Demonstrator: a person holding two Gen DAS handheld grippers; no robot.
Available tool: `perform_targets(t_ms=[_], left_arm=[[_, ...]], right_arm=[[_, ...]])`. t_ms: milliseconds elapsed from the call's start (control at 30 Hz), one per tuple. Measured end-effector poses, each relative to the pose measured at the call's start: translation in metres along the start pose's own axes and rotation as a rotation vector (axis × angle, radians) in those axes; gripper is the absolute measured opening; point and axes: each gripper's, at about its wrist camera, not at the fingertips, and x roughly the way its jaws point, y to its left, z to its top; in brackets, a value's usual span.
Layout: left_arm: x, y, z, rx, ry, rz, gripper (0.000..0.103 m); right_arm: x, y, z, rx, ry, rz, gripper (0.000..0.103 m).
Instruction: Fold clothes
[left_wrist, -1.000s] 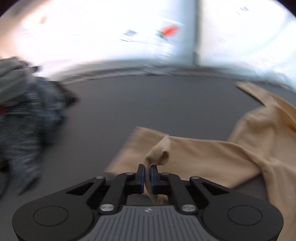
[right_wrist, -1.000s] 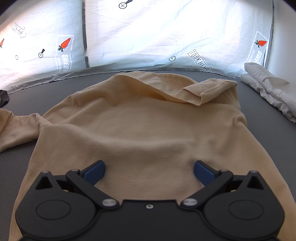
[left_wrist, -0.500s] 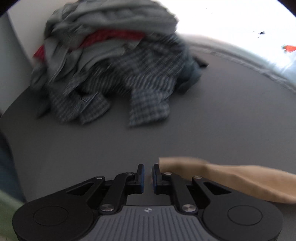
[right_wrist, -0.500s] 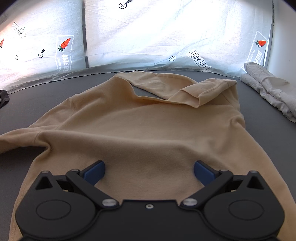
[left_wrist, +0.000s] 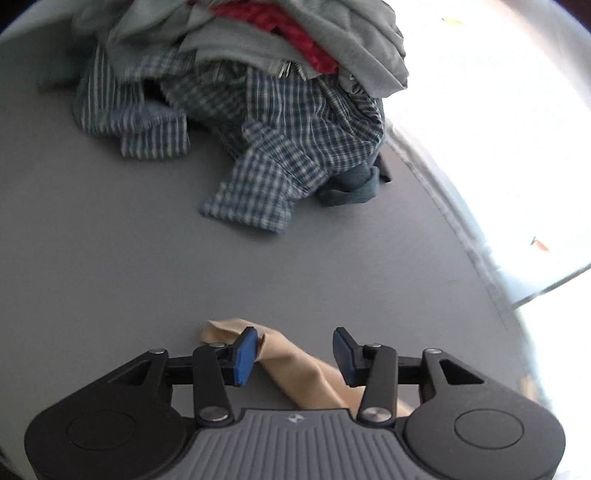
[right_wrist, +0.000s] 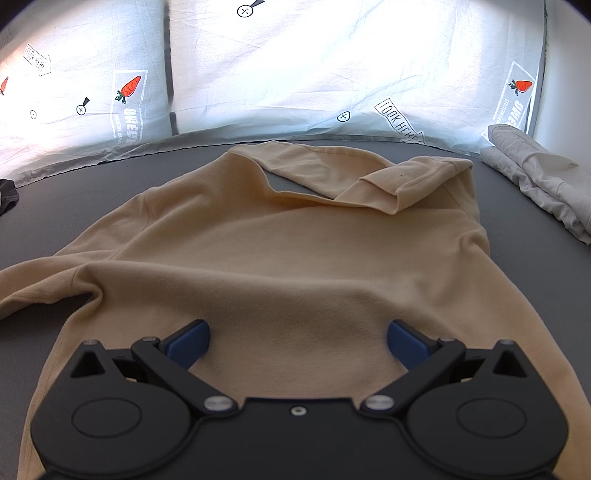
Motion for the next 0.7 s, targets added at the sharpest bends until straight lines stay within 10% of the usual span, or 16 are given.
perform_targets(t_ms=[200,400,533,700], left_arm=[[0.006,0.002,0.000,0.077,0.008,0.146,0.051],[0.013,0.025,0.009,0.057,0.046,0.191,0.051],[0.027,0.028,0.006,0.139,0.065,0.241,0.051],[0.037,0.020,-0.004,0.276,0.048,0.257,0.063]], right_arm=[[0.004,0.007,0.028,-0.004,0.102,0.016,0.100],[0.013,0.044,0.084,-0.072,-0.012,0.171,0.086],[0.049,0.074,0.121,-0.170,-0.012,0.258,0.066],[0.096,0.111,0.136,-0.392,0.074,0.329,0.067]])
